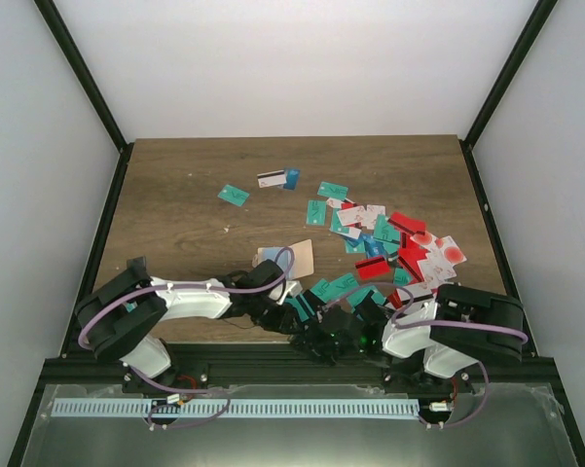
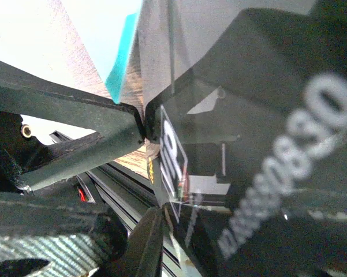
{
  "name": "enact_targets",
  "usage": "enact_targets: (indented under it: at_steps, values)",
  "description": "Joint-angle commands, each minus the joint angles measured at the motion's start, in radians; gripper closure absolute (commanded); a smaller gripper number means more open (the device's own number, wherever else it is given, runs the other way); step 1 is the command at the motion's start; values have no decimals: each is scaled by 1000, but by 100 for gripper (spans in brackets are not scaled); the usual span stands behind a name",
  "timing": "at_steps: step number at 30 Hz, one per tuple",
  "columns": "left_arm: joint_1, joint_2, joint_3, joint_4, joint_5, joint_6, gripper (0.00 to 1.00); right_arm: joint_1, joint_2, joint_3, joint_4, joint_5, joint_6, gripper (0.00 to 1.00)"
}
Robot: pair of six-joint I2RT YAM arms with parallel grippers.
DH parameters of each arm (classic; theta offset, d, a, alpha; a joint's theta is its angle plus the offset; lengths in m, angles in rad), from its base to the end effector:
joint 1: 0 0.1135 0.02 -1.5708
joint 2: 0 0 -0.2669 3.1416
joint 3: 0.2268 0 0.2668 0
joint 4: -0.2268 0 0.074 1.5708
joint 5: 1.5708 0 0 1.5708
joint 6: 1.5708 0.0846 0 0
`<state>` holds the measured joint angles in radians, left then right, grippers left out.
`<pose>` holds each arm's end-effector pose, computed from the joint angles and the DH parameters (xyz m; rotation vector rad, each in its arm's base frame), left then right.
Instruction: Put the credit cards into the card holder
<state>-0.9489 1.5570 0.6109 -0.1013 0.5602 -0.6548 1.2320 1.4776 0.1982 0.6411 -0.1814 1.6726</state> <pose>0.1323 -0.2618 0.0784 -0.6419 -2.8179 1.1311 0.0699 0.2442 0.0538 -0.4776 -2.7081 -1.4023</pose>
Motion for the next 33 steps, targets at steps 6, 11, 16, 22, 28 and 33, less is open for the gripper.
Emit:
enact_targets:
  at_steps: [6,11,16,22,28,33]
  values:
    - [-31,43,-53,-59,62,-14,61,-35,-83,27,-248,55,25,90]
    - [-32,24,-31,-81,46,-16,61,-36,-148,13,-330,47,29,98]
    - [-32,-59,34,-172,-9,-16,55,-38,-302,37,-573,32,-32,99]
    - [-24,-195,123,-228,-71,-15,36,-115,-626,20,-729,-69,-243,99]
    - [24,-305,210,-295,-137,24,28,-389,-756,140,-817,-370,-598,99]
    - [111,-373,302,-266,-13,-27,28,-567,-530,456,-972,-659,-929,99]
